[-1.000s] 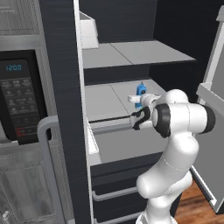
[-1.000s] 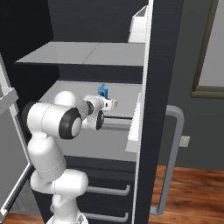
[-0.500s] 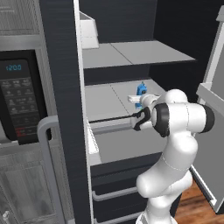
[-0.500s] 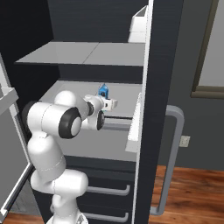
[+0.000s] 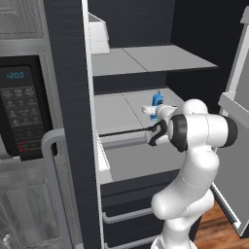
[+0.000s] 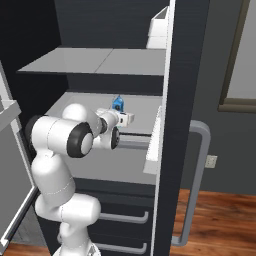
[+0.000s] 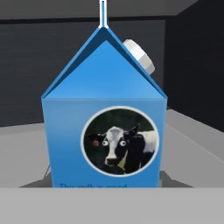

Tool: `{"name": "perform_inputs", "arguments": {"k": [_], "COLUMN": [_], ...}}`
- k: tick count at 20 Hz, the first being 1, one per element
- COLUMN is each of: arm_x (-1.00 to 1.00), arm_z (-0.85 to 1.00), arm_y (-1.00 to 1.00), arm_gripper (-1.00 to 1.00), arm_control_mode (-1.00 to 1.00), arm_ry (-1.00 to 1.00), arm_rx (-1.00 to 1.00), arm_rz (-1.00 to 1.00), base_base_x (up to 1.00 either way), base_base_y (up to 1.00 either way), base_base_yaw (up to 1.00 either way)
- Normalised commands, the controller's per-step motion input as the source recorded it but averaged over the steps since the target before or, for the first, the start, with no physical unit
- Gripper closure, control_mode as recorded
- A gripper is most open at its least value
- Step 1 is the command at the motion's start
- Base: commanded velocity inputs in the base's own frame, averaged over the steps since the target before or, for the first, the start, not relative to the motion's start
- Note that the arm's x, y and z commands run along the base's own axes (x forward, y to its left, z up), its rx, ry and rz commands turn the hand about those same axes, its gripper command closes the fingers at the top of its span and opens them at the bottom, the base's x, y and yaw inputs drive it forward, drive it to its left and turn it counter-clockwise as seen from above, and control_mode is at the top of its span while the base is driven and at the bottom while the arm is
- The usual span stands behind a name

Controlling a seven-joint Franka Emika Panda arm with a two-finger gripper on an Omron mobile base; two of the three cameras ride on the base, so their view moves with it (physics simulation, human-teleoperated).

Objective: Take a sugar cube from the saucer and place it inside the coffee. Then, grab milk from the fridge and place it next to the coffee on the counter to sweeten the coffee.

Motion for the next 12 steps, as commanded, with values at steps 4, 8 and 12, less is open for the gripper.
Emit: {"name": "perform_inputs", "arguments": {"k": [4,8,12], "arm_x": [-0.05,-0.65,-1.0], "arm_z": [0.0,0.1,0.36], "arm_y": [0.01,0.08,0.29], "arm_gripper": [1.0,1.0,1.0], "arm_control_mode": [-1.0,-1.0,-1.0], "arm_ry": [-0.02,-0.11,-0.09], "arm_rx": [0.0,0.0,0.0], "arm_rz": [0.0,0.0,0.0], "base_base_x": [0.0,0.0,0.0], "base_base_y": [0.0,0.0,0.0], "base_base_yaw": [0.0,0.0,0.0]}}
